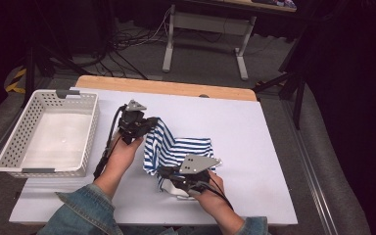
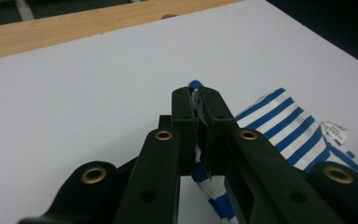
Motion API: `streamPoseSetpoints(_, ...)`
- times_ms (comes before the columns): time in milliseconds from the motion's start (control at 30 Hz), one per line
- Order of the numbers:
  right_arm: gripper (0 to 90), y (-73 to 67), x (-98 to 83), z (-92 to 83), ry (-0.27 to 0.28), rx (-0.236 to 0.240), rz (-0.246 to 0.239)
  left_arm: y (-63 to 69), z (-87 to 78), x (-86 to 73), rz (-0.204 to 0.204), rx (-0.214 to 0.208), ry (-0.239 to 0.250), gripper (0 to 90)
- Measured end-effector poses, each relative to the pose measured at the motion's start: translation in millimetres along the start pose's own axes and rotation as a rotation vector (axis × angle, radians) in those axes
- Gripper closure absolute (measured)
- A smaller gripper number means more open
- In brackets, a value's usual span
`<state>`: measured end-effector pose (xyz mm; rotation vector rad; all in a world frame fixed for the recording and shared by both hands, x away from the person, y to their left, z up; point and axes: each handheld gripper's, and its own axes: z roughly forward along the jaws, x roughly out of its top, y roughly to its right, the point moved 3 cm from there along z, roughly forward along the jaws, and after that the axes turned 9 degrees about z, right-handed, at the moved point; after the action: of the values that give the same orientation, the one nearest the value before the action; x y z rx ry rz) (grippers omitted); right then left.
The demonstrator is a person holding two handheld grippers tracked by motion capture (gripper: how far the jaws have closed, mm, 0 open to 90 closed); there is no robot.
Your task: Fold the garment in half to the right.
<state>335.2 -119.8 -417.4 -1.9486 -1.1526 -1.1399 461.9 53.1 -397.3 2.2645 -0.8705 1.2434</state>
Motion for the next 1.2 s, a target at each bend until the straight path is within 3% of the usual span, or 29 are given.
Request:
streamPoseSetpoints(33, 84.2, 3.5, -2.3, -10.5, 0.005, -0.014, 0.010, 6.5, 5.1, 3.5, 0.003, -0.013, 0.006, 85.4)
streamPoseSetpoints(367, 84.2, 20.3, -24.6, -53.1, 0.011, -0.070, 0.068, 34.6, 30.6, 15.7, 0.037, -0.051, 0.008, 85.3)
streamPoseSetpoints(600, 84.1, 28.5, -44.7, -70.6, -0.010, -0.099, 0.115, 52.2, 55.4, 18.2, 0.062, -0.086, -0.024, 85.0)
streamPoseSetpoints(1033, 82.0, 42.9, -70.7, -76.8, -0.070, -0.109, 0.196, 58.6, 82.6, 8.1, 0.059, -0.114, -0.095, 83.8)
streamPoseSetpoints(1100, 78.3, 43.8, -71.7, -77.4, -0.076, -0.105, 0.203, 58.2, 82.9, 7.8, 0.058, -0.112, -0.098, 81.3)
streamPoseSetpoints(1200, 69.7, 47.5, -73.3, -83.0, -0.063, -0.122, 0.205, 56.2, 79.4, 7.9, 0.048, -0.125, -0.110, 70.2)
